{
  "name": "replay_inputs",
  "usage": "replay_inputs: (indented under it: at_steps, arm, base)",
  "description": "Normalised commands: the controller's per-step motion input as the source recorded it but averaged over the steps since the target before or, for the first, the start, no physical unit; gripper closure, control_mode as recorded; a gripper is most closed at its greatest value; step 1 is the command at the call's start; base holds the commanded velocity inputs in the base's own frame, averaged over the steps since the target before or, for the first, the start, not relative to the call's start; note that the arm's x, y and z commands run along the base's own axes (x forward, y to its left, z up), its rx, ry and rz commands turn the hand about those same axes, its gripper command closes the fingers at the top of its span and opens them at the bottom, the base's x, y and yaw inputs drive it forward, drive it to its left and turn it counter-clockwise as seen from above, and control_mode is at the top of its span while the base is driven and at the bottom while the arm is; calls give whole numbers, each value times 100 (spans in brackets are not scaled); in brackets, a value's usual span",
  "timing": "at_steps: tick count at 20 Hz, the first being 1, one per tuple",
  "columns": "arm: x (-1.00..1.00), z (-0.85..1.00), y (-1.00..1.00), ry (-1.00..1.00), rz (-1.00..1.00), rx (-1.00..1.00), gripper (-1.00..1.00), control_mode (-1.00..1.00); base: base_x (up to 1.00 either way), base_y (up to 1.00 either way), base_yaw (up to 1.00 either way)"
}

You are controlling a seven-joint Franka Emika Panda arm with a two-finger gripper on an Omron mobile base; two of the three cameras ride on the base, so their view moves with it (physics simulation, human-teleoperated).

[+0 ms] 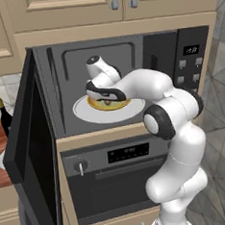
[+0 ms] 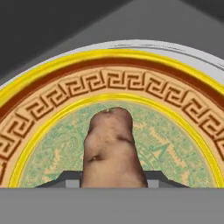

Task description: Pick the potato from the microwave and place it on plate located on the counter.

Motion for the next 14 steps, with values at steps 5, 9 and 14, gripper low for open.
replay_inputs:
  at_steps: [5,9,14]
  arm:
    - [-64,2,-1,-1,26,0,100,-100]
    - [-86,33,-3,-7,36,0,100,-100]
    - [-89,51,-11,-1,28,0,100,-100]
  base:
    - [0,0,0]
    - [0,0,0]
    - [0,0,0]
